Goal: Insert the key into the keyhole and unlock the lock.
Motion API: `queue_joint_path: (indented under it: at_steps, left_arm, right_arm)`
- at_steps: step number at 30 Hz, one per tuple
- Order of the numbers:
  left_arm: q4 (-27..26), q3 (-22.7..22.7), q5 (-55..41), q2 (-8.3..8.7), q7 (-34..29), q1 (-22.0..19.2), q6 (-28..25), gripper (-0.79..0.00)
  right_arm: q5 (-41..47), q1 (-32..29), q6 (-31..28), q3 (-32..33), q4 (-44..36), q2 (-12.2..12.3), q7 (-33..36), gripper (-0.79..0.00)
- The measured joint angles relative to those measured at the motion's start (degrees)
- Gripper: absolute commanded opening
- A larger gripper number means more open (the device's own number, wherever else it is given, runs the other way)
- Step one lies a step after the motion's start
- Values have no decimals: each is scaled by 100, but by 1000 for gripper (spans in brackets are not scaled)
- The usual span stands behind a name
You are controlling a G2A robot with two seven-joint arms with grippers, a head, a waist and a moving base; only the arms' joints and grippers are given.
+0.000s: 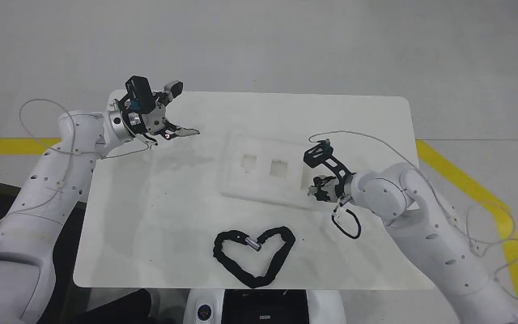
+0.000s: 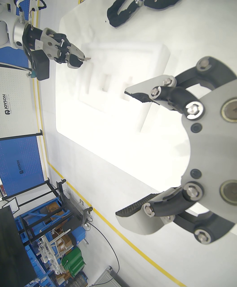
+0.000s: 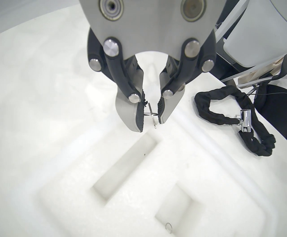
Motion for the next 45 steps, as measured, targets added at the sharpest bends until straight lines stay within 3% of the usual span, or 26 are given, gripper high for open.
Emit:
queue_joint_path:
  at_steps: [4,5,6,7,28,33,34,35,41,45]
  left_arm:
    - [0,0,0,0,0,0,0,0]
    - [0,0,0,0,0,0,0,0]
    - [0,0,0,0,0,0,0,0]
    - [0,0,0,0,0,0,0,0]
    - [0,0,0,0,0,0,0,0]
    - [0,0,0,0,0,0,0,0]
    - [0,0,0,0,0,0,0,0]
    - [0,0,0,0,0,0,0,0]
    - [0,0,0,0,0,0,0,0]
    - [0,0,0,0,0,0,0,0]
  right_arm:
    - [22,68,-140,22,16,0,46,-785]
    - [13,75,-177,30,9,3,62,-529]
    - [16,75,-202,36,7,5,74,-117]
    - [30,73,-223,43,6,7,87,0]
    - [169,164,-471,-30,201,-23,-84,0]
    - [184,213,-498,-112,261,-44,-74,-191]
    - [188,218,-504,-121,266,-46,-67,-326]
    - [193,224,-506,-132,272,-48,-56,-385]
    - [175,243,-522,-157,267,-54,-16,-465]
    - [99,245,-522,-153,272,-49,7,-453]
